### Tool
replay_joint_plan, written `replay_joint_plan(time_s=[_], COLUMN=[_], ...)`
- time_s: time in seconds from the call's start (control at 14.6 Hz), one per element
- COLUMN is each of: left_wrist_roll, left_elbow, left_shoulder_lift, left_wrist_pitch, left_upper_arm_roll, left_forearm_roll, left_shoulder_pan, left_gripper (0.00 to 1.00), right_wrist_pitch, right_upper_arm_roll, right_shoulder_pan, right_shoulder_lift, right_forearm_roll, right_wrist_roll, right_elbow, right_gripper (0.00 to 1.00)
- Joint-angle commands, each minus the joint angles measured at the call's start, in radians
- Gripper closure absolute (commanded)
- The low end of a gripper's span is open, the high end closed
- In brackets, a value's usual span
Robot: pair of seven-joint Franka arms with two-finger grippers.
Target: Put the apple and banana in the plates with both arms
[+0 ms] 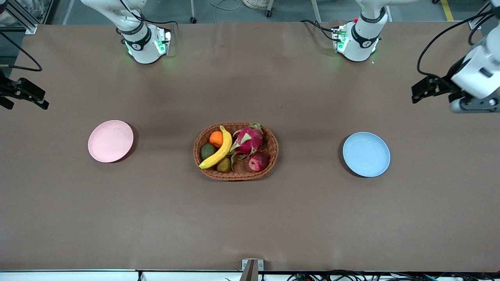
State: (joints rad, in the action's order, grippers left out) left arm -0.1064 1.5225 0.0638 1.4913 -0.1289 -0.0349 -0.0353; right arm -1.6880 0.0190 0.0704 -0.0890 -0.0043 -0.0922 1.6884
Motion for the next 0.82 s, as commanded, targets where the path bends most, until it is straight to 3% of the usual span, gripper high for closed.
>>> replay_joint_plan(time_s=[0.0,0.34,0.55,0.75], left_wrist_roll=[-0.073,-0.385,-0.577,-0.787], left_elbow=[-0.027,-0.048,-0.070,-0.143], left_shoulder_lift=[0.089,0.249,0.345,0.476], left_wrist_pitch=[0.024,0.170,0.286,0.409], left_upper_arm_roll=[-0.005,-0.011,-0.011,-0.009], left_forearm_roll=[0.015,0.029,0.029,0.029], left_shoulder_pan=[-0.066,-0.224,-0.308,-0.395], left_gripper=[0.00,0.00,0.00,0.00], right_wrist_pitch=[0.010,0.019,0.004,-0.019], right_upper_arm_roll=[-0.007,-0.007,-0.007,-0.008], right_shoulder_pan=[-0.055,-0.135,-0.173,-0.256], right_shoulder_lift=[-0.009,0.191,0.320,0.412], right_forearm_roll=[-0.005,-0.016,-0.005,0.044], right_wrist_roll=[-0.003,-0.009,-0.009,0.072], right_elbow=[-0.013,-0.024,-0.090,-0.139], right_gripper=[0.00,0.00,0.00,0.00])
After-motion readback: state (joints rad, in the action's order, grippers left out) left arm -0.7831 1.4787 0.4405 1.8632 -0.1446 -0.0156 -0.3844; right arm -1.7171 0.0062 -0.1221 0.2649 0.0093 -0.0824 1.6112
